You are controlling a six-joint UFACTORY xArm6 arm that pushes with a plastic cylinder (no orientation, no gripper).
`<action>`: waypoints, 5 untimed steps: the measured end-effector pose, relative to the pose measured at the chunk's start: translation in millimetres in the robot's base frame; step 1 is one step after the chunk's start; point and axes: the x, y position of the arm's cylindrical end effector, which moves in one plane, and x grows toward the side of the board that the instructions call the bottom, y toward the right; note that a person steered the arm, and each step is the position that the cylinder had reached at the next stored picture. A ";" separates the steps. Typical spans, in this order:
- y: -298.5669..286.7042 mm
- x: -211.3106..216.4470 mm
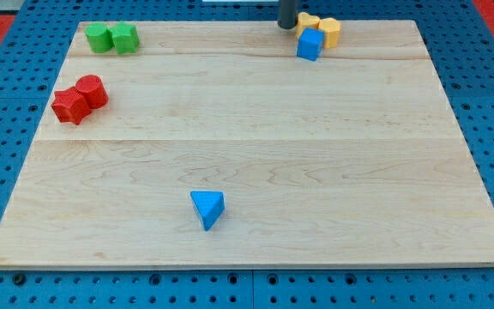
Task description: Push the blue triangle closer to the yellow hexagon
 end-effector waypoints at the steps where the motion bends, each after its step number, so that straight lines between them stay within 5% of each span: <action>1: 6.1 7.7; 3: -46.9 16.3; 5: -87.4 150.8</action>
